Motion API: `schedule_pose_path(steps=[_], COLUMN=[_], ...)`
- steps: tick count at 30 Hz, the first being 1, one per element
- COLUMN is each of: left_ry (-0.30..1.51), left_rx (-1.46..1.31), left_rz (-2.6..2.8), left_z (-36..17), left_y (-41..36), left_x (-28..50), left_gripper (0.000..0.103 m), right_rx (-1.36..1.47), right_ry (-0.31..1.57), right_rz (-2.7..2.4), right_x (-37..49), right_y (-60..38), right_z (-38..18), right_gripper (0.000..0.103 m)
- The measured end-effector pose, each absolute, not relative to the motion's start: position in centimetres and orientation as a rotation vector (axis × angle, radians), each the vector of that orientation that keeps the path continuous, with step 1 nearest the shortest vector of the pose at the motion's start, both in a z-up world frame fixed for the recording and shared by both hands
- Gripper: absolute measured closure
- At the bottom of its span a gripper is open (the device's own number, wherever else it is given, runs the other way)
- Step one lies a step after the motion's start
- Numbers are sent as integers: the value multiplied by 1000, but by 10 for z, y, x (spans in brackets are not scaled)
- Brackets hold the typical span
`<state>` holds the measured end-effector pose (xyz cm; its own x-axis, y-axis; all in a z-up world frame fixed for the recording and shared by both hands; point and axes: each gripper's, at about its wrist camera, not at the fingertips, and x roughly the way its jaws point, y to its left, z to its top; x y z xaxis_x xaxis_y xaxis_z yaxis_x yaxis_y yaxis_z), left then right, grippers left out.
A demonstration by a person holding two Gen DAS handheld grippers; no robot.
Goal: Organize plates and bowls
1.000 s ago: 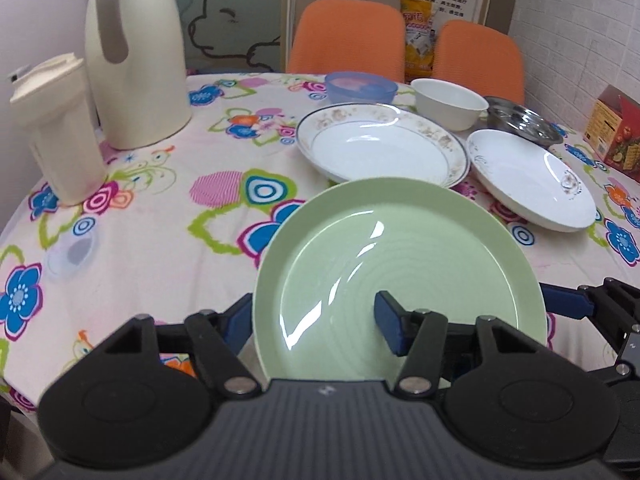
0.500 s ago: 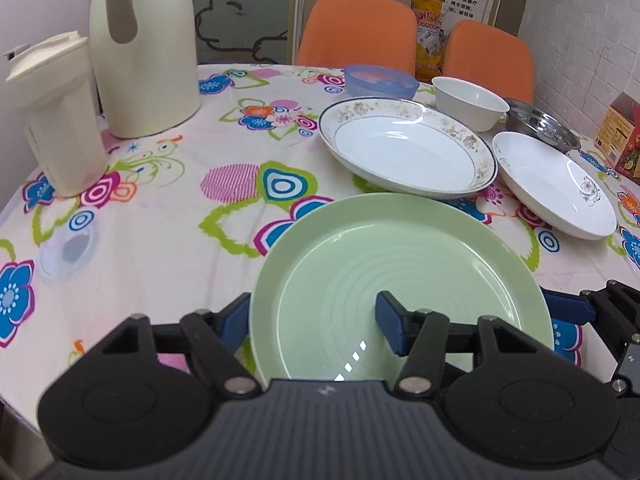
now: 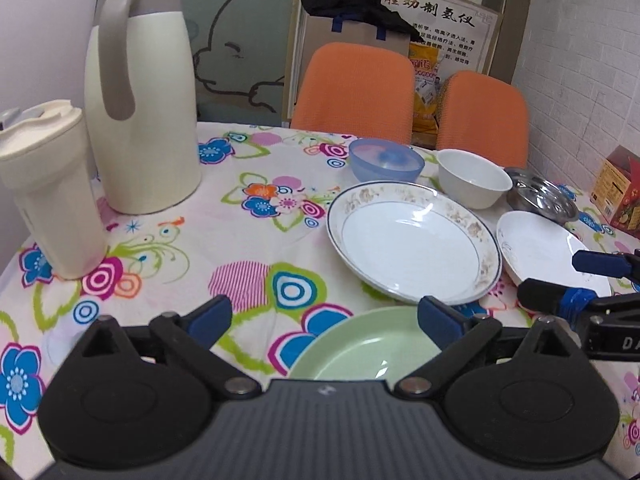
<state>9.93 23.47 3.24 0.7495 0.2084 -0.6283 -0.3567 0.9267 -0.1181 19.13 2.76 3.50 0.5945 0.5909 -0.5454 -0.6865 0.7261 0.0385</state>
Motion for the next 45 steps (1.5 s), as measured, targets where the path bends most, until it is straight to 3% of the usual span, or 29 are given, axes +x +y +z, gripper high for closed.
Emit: schedule_pose_path(steps=[9,24,26,28,29,31,45], left_ry=[717,796,808,825,830,827,815], left_rx=[-327,-358,-368,-367,-358,-301,-332], left_rz=[346,278,253,228,222,226,270], left_z=[25,10,7,4,3,3,28], left_y=[279,291,288,284,282,273,272], left_x=[151,202,207,212,215,218,219], left_gripper=[5,6,11,31,32,68,70], right_rx=[-294,-297,-302,-299,-296,-302,-234], right_ry=[669,708,707,709,712,699,636], right_rz=[788,803,807,813,817,830,842], right_x=[273,269,266,265,264,261,253], right_y=[97,111,111,110,109,107,97], right_z=[4,-8,-8,-8,-8,-9,20], right_gripper=[22,21,20,20,20,20,24])
